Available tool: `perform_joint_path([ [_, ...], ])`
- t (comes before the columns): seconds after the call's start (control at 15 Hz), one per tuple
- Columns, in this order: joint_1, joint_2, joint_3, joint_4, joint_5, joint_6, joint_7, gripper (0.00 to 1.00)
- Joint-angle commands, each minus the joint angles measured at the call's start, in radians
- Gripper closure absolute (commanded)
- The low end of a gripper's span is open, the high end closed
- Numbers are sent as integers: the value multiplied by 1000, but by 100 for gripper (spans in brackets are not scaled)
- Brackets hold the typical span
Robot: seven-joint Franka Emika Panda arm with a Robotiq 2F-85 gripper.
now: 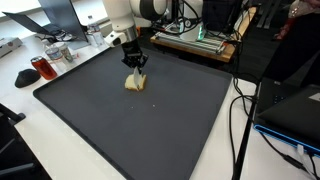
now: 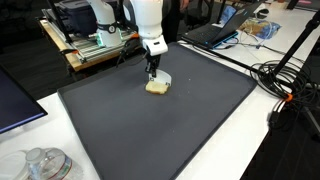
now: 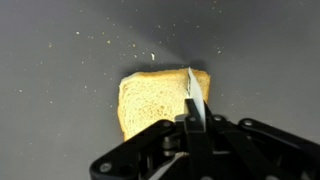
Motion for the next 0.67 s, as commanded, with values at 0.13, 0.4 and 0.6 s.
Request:
perform_joint_path([
  [0.13,-2,106,0,11,-34,30,14,99],
  [0.4,8,131,-10,23,-63,30,28,99],
  [0.6,20,144,-9,37,-96,28,41,99],
])
